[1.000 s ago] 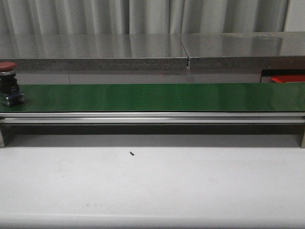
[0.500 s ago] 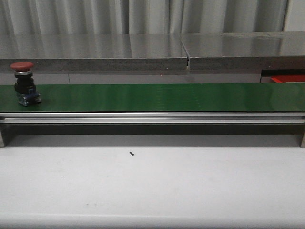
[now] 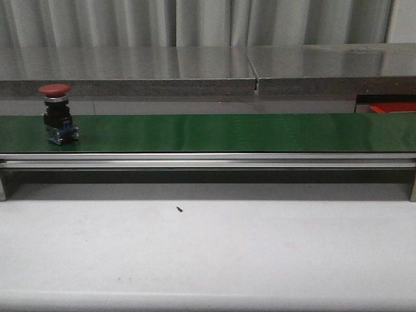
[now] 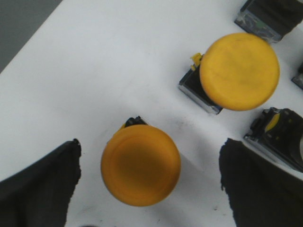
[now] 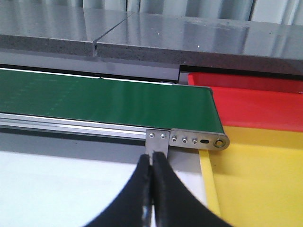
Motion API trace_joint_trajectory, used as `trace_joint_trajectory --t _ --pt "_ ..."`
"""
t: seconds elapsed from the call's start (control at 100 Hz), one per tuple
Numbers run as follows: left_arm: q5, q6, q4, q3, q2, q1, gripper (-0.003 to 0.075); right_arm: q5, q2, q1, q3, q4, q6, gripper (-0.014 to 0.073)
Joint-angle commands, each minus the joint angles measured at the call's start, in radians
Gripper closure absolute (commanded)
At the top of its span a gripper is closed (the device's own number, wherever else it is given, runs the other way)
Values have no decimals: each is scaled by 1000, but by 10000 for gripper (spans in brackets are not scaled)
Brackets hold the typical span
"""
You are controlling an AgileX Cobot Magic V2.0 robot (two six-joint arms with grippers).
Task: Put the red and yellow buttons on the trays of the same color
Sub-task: 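Move the left gripper to a yellow push button and grasp it, then set the yellow button on the belt and open the left gripper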
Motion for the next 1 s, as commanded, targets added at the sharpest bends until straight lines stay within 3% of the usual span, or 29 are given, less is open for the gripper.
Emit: trace_joint_trajectory --t 0.0,0.48,0.99 --pt "-42 -12 -1 -31 -53 3 246 -77 -17 0 0 -1 -4 661" --pt "-7 -12 -8 -31 -76 3 627 -77 -17 0 0 -1 -4 661" --pt "77 -12 -162 -31 -374 -26 650 -77 -17 0 0 -1 -4 661"
